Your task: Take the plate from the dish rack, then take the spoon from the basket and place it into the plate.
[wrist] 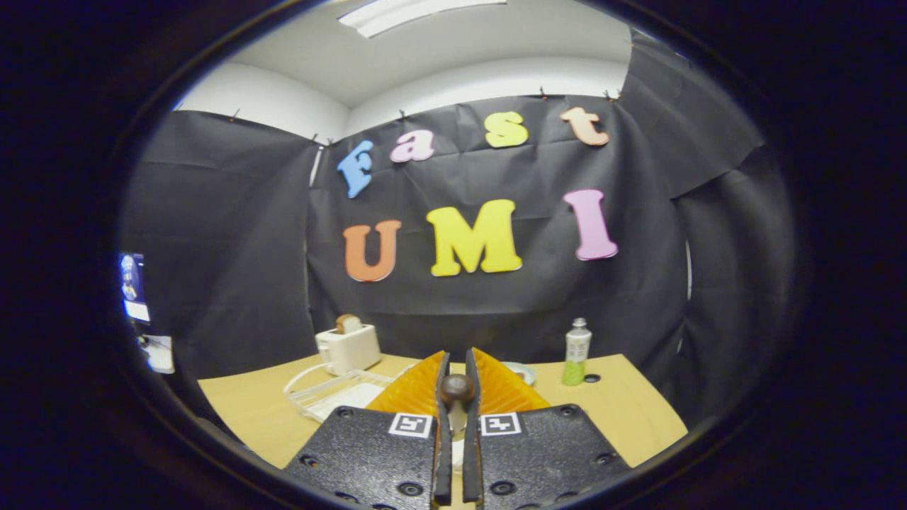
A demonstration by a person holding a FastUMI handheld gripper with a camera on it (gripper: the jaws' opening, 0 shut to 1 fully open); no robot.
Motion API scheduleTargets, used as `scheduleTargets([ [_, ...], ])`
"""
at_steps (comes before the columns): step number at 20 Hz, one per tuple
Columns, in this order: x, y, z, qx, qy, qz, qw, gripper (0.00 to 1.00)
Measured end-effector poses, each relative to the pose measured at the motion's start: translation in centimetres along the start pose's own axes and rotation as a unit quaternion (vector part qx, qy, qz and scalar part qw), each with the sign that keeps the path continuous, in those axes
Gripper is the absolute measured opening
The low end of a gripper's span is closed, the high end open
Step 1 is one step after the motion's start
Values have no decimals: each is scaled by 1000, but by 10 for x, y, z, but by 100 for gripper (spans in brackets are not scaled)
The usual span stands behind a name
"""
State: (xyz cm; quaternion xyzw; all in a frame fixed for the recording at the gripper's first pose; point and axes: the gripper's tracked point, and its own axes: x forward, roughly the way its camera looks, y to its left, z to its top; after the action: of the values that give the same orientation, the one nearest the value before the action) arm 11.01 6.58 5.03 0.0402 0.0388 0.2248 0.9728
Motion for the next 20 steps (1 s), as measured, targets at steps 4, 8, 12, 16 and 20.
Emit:
scheduleTargets([
  [4,1,51,-42,3,45,75,996,11],
  [8,4,73,-97,-6,107,121,987,11],
  [12,6,85,-132,20,147,155,977,11],
  [16,7,89,-156,30,175,188,966,11],
  [20,11,84,-159,44,174,196,964,12],
])
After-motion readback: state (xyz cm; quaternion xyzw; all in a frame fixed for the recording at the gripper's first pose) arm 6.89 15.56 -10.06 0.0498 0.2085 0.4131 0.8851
